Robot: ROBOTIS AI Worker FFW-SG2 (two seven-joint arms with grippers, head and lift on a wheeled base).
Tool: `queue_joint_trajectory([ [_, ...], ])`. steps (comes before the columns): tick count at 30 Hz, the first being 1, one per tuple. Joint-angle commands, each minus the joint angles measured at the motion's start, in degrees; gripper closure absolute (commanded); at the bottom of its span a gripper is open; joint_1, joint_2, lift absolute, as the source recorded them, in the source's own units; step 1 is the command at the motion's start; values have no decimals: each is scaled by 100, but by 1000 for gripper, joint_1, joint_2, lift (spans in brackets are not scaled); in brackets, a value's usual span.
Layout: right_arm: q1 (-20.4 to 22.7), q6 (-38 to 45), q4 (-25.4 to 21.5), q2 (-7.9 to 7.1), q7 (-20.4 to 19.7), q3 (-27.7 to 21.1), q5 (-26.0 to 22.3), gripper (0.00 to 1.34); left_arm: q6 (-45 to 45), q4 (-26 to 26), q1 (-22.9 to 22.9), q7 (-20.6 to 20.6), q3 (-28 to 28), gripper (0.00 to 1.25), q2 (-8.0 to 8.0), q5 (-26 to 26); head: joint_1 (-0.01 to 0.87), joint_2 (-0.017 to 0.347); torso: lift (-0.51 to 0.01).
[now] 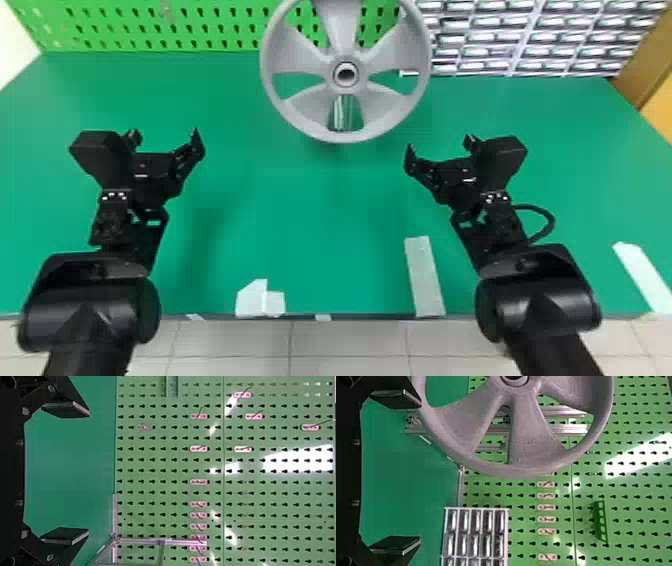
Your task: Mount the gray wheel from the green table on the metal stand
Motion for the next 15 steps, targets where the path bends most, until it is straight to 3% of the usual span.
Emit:
queue_joint_trajectory([
  [1,-8,1,2,17,0,-26,-9,99,0,9,-19,7,15,222,-18,-8,867,52,-100],
  [15,-25,10,2,61,0,-34,9,99,0,18,-89,-2,-3,222,-18,-43,867,52,-100],
])
